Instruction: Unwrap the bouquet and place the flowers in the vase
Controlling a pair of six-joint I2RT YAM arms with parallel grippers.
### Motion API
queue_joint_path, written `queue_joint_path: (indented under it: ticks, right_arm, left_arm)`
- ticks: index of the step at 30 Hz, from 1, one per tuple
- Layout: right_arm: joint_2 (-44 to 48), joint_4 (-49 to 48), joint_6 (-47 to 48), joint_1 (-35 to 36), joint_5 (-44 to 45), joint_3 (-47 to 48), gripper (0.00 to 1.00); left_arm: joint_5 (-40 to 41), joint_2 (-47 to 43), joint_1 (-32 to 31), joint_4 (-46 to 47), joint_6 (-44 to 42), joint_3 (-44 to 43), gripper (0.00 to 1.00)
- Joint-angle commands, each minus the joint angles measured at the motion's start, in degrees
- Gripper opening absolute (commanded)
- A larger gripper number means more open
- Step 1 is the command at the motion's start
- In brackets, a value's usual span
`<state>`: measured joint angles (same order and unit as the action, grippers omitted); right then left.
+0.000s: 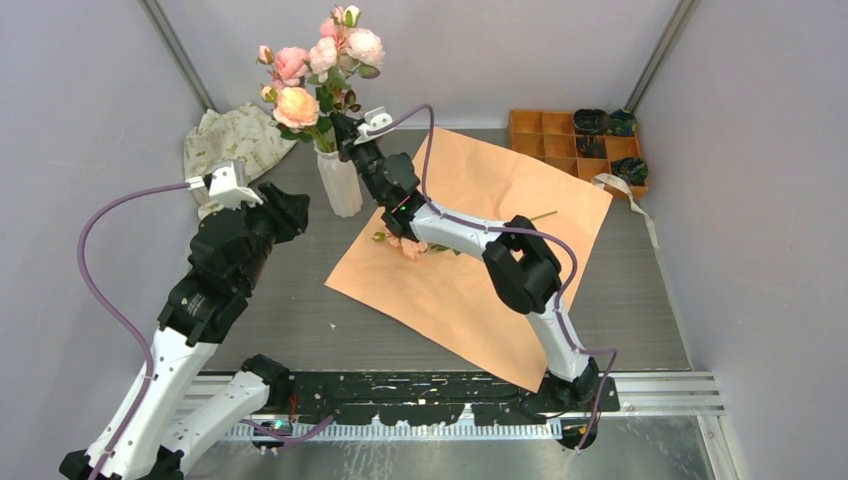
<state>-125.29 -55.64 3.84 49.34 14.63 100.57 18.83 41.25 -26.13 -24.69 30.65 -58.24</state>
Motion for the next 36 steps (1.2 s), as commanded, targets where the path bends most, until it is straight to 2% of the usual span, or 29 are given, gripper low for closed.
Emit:
queue_joint_path:
  ticks: [1, 3, 6, 11, 14, 21, 30, 32, 36]
  right_arm:
    - [2.30, -1.39, -1.14, 1.56, 1.66, -0.83, 0.01]
    - [2.17, -0.38, -1.49, 1.91, 2.19, -1.32, 0.06]
    - [2.21, -0.54, -1.90, 2.37, 3.50, -3.05, 0.22]
    - [2.84, -1.08, -1.84, 2.94, 5.78, -5.44, 0.59]
    - [4.06, -1.47, -1.64, 3.12, 6.31, -6.62, 0.70]
    - [9.87, -1.73, -1.04, 3.87, 6.21, -11.05, 0.78]
    - [23.02, -2.30, 0.30, 5.12, 9.72, -25.55, 0.80]
    - [25.59, -0.27, 1.63, 5.15, 11.53, -28.17, 0.80]
    - [30.73, 11.01, 3.84, 5.15, 17.79, -32.09, 0.80]
  left_arm:
    - [-0.35, -1.07, -0.15, 2.09, -0.20, -0.07, 0.46]
    - [-0.12, -1.32, -0.15, 1.95, -0.18, 0.08, 0.46]
    - [0.04, -1.72, -0.15, 1.84, -0.07, 0.37, 0.46]
    - [0.12, -2.19, -0.15, 1.79, 0.14, 0.85, 0.46]
    - [0.22, -2.28, -0.10, 1.68, 0.19, 1.00, 0.46]
    - [0.74, -2.66, -0.15, 1.40, 0.24, 1.31, 0.46]
    - [0.37, -2.85, -0.10, 1.38, 0.71, 1.38, 0.46]
    - [0.10, -2.83, -0.09, 1.28, 0.96, 1.40, 0.46]
    - [-0.48, -3.03, -0.15, 1.35, 1.48, 1.50, 0.46]
